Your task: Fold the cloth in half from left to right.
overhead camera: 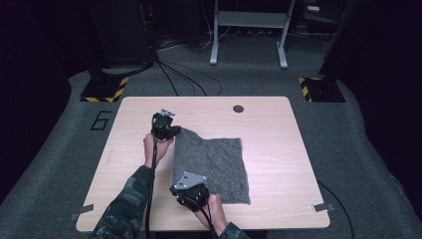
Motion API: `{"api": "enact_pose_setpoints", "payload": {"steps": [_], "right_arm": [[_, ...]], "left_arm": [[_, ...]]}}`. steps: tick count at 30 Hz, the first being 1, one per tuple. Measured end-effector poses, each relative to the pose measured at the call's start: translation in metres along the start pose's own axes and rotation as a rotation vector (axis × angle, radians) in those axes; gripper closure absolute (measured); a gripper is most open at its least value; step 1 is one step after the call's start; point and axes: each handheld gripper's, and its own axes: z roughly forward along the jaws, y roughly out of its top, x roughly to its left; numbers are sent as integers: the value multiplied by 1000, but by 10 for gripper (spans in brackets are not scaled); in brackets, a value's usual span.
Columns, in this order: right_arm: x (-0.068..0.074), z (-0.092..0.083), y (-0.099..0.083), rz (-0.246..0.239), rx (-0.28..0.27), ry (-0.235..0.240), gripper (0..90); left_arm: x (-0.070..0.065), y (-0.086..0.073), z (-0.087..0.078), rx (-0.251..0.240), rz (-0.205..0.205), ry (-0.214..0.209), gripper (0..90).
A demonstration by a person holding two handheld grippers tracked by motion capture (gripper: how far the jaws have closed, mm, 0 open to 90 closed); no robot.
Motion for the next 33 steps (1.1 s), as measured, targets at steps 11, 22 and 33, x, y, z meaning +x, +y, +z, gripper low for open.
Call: {"api": "enact_pose_setpoints", "payload": {"steps": [11,22,33], "right_arm": [[4,-14,15,4,-107,-15,880],[-7,-45,-12,44,-100,-104,880],[-17,-60,-27,84,-95,-158,878]], "left_arm": [[-6,22,-22,-5,56,100,888],[-41,38,-3,-4,116,59,887],[-67,50,16,1,139,8,886]]}}
